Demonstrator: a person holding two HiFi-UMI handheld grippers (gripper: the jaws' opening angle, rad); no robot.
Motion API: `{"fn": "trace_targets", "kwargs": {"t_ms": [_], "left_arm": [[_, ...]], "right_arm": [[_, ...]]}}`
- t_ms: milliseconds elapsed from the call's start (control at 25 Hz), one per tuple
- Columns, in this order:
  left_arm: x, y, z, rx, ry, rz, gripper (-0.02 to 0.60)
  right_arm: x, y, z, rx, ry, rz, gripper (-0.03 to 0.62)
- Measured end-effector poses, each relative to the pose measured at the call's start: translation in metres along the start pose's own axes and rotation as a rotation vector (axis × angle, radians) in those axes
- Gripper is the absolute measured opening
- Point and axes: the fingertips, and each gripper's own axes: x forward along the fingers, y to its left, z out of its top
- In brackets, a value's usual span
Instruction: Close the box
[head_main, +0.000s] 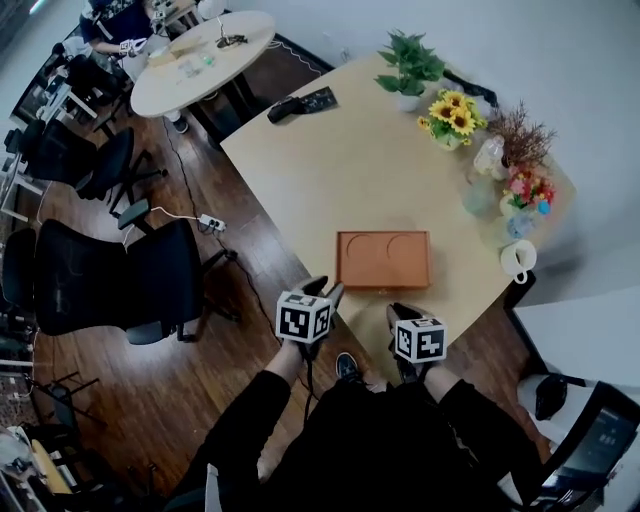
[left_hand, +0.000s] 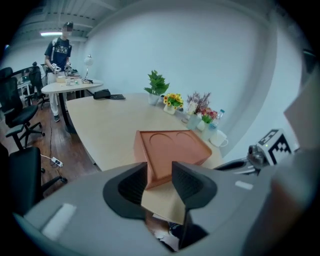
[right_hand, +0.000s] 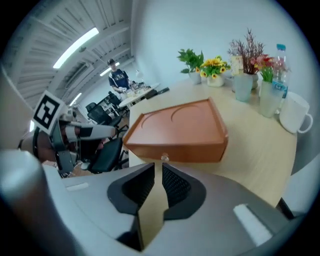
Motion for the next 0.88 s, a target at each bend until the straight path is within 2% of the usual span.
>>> {"fn": "trace_targets", "kwargs": {"t_ms": [120, 280, 440, 520, 600, 760, 880], "left_arm": [[-0.031, -0.043, -0.001, -0.008, -0.1, -0.041, 0.135], [-0.091, -0.132, 0.044, 0.127, -0.285, -0.093, 0.135], [-0.153, -0.199, 0.096, 0.309, -0.582, -0.071, 0.135], [-0.177, -0.223, 0.11, 0.358, -0.716, -0.056, 0.133], [-0.188, -0.237, 0.112, 0.386, -0.759, -0.052, 0.133], [-0.188, -0.234, 0.103, 0.345, -0.73, -0.042, 0.133], [-0.187, -0.233, 0.099, 0.345, -0.715, -0.043, 0.132]], "right_arm": [[-0.059, 0.002, 0.038, -0.05, -0.145, 0.047, 0.048], [-0.148, 0.029, 0.101, -0.173, -0.407, 0.102, 0.048], [-0.23, 0.07, 0.148, -0.344, -0.702, 0.168, 0.027], [-0.26, 0.085, 0.157, -0.401, -0.805, 0.188, 0.0], [-0.274, 0.098, 0.158, -0.434, -0.849, 0.22, 0.0], [-0.277, 0.113, 0.149, -0.452, -0.83, 0.291, 0.0], [-0.279, 0.114, 0.147, -0.461, -0.831, 0.289, 0.0]]}}
